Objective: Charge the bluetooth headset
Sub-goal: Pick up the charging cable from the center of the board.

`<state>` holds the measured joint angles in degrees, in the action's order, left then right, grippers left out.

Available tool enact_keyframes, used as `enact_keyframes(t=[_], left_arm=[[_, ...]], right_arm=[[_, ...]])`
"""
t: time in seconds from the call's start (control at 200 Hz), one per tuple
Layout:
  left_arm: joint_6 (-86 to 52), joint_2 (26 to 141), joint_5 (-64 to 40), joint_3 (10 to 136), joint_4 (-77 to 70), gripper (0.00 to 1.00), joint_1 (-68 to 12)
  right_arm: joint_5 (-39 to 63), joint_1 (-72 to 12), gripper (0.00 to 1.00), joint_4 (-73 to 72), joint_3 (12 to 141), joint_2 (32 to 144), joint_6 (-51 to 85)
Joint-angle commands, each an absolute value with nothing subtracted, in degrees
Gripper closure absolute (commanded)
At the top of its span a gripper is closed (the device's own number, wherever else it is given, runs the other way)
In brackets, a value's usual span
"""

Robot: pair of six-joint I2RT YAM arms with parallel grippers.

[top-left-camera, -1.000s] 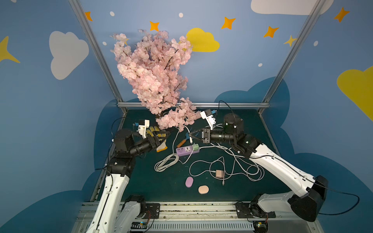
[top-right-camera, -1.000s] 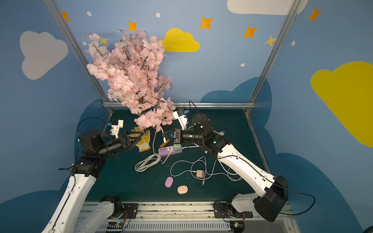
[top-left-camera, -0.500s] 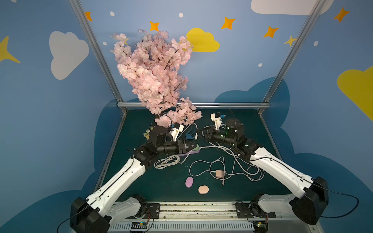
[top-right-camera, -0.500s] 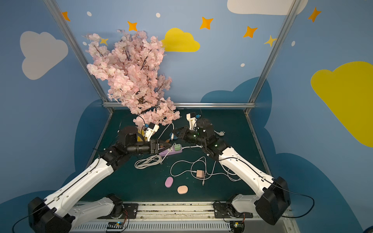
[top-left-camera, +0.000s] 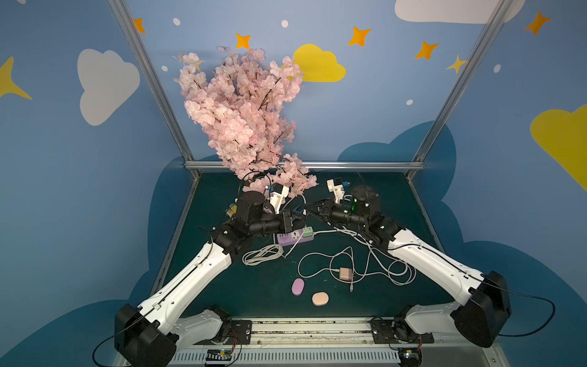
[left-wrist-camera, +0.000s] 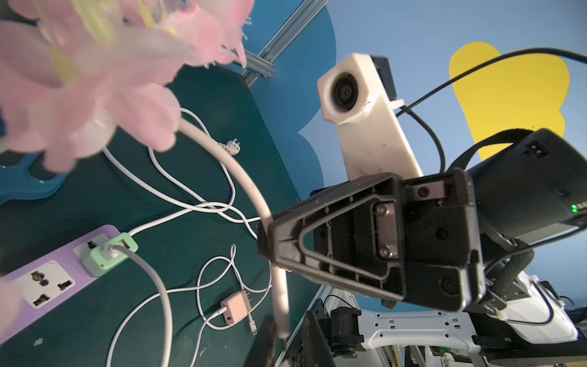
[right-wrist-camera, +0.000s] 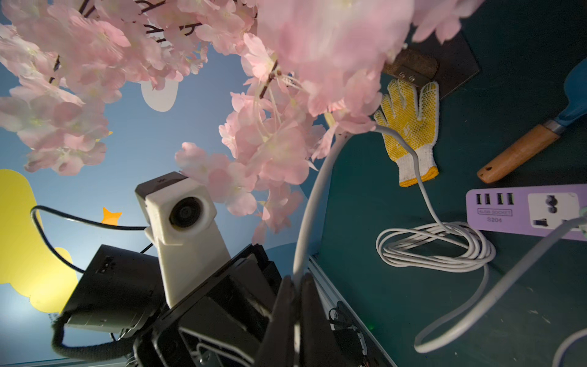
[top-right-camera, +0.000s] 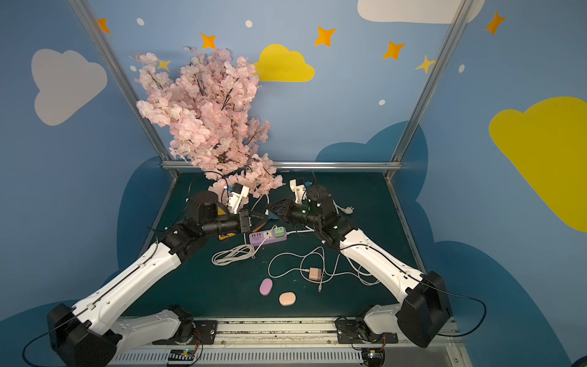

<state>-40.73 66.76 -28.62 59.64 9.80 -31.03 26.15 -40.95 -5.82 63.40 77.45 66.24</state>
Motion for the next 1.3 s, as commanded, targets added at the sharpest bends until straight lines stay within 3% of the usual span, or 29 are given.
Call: enact_keyframes(t=[0.0, 0.175, 0.33, 0.491, 0.641, 0.756, 1.001, 1.292], left_arm=[[-40.2, 67.8, -29.1, 61.5, 8.9, 0.84, -31.4], [-39.8, 68.1, -28.7, 62.8, 10.4, 0.96, -31.4], [-37.5, 67.3, -27.6, 65.5, 14.6, 0.97, -31.3], [-35.0, 65.8, -29.8, 68.2, 20.0, 0.97, -29.9], [-34.9, 63.5, -33.5, 67.4, 22.9, 0.96, -27.7], [-35.3, 62.0, -36.8, 66.0, 24.5, 0.97, -26.1], [-34.7, 61.3, -41.4, 65.5, 27.0, 0.97, -24.7], [-35.3, 63.1, -45.5, 65.4, 25.9, 0.97, -23.0]], right_arm=[[27.6, -40.7, 1.0, -8.2, 62.9, 78.4, 67.7], [29.0, -40.6, 1.0, -9.3, 63.4, 79.6, 68.9], [30.1, -40.5, 1.0, -9.8, 63.4, 80.0, 68.5], [34.3, -39.5, 0.58, -13.6, 63.0, 80.7, 66.7], [41.1, -37.4, 0.48, -24.8, 61.6, 82.9, 68.8], [45.6, -36.8, 0.48, -32.9, 61.9, 84.7, 70.2], [53.0, -37.2, 0.63, -45.4, 63.3, 88.4, 75.5], [58.2, -39.2, 0.71, -45.7, 64.4, 89.1, 74.6]])
